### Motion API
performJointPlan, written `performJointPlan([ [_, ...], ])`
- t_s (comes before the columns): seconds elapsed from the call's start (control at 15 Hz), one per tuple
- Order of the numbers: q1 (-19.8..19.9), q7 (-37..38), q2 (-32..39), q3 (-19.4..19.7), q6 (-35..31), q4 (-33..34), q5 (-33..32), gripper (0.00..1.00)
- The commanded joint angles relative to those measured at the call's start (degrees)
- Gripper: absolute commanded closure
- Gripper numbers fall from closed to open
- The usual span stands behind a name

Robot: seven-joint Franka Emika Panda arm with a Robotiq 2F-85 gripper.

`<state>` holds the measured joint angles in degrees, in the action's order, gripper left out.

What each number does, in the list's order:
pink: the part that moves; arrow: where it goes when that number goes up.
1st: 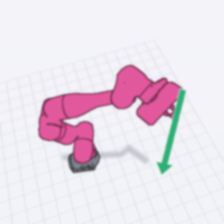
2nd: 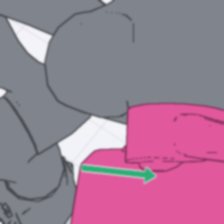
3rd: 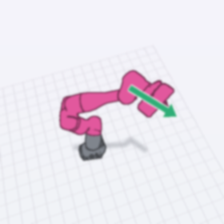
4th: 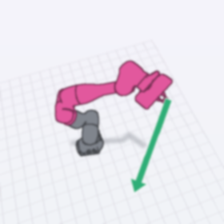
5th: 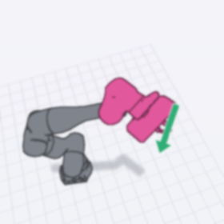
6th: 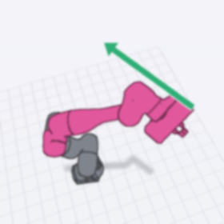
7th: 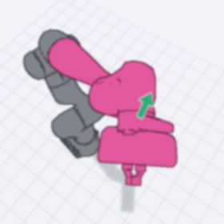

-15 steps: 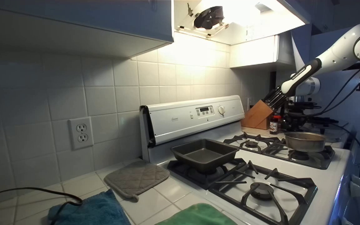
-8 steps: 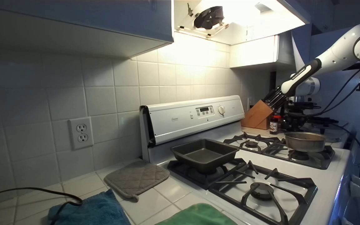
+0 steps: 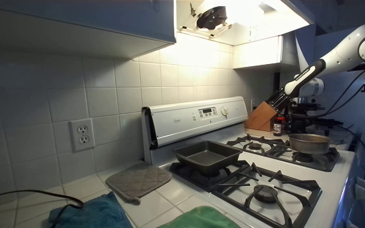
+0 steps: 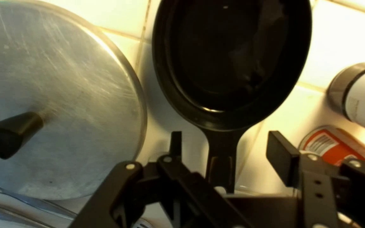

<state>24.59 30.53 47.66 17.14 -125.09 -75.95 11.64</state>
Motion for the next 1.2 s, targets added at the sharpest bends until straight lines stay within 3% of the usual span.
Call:
performJointPlan([
  [0.0, 0.6, 0.7, 1.0, -0.5, 1.8, 2.7, 1.7, 0.47],
  [0.27, 0.5, 0.6, 0.9, -0.8, 1.8, 2.8, 2.0, 0.76],
  [0.47, 0.4, 0.7, 1.0, -0.8, 1.9, 2.9, 2.0, 0.82],
  [0.8, 0.4, 0.7, 1.0, -0.9, 1.8, 2.8, 2.0, 0.79],
  [0.87, 0.4, 0.7, 1.0, -0.9, 1.8, 2.8, 2.0, 0.81],
  [0.93, 0.5, 0.6, 0.9, -1.0, 1.9, 2.7, 2.1, 0.91],
  [1.0, 0.5, 0.4, 0.9, -1.0, 1.9, 2.7, 2.1, 0.94],
  [1.13, 0.5, 0.3, 0.7, -1.2, 2.0, 2.6, 2.3, 0.94],
])
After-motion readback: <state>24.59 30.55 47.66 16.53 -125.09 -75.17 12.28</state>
